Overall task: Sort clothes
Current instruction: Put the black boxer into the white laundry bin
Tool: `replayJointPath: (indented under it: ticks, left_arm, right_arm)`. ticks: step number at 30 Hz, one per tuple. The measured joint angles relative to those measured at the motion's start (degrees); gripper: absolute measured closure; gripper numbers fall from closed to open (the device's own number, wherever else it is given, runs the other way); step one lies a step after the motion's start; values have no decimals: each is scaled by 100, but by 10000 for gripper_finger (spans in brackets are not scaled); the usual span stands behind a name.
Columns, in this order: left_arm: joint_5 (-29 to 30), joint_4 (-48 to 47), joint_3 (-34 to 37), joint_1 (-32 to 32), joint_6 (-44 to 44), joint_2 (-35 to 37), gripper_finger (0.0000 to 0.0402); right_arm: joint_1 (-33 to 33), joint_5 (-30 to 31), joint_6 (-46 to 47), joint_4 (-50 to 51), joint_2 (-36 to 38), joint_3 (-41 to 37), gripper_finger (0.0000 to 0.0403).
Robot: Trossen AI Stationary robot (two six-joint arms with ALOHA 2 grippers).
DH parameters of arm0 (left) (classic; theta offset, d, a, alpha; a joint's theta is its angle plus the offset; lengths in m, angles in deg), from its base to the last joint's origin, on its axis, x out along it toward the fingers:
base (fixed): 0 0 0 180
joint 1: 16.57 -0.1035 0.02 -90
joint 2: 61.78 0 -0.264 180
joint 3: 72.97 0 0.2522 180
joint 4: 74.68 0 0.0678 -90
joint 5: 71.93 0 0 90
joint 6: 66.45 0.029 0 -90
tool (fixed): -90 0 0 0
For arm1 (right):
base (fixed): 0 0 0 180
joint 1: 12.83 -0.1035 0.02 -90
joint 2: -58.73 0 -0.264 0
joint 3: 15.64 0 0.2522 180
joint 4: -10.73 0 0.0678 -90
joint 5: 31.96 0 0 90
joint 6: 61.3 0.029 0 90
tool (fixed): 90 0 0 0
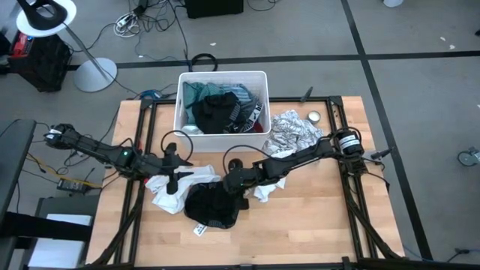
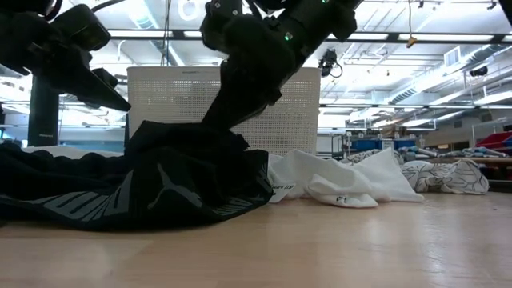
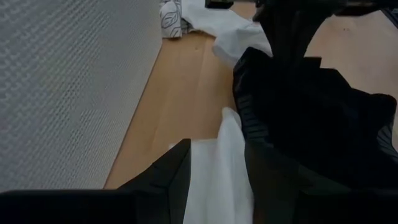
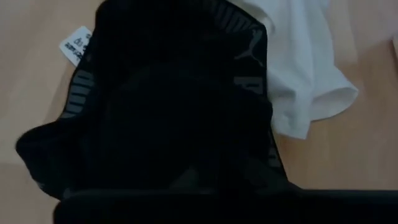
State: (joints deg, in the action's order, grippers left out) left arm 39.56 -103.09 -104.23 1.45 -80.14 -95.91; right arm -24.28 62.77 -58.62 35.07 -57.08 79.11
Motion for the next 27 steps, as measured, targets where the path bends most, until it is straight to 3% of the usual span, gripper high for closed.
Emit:
replayJointPath:
  ticks: [9, 21, 27]
  left_arm:
    - [-91, -1, -2, 0, 0, 0, 245]
    - [-89, 17, -2, 0, -2, 0, 245]
    - [-87, 20, -4, 0, -2, 0, 245]
  right_arm:
    - [0, 52, -14, 131, 611, 50, 400]
    - [216, 914, -291, 145, 2175, 57, 402]
    - [443, 1071, -442, -152, 2792, 57, 402]
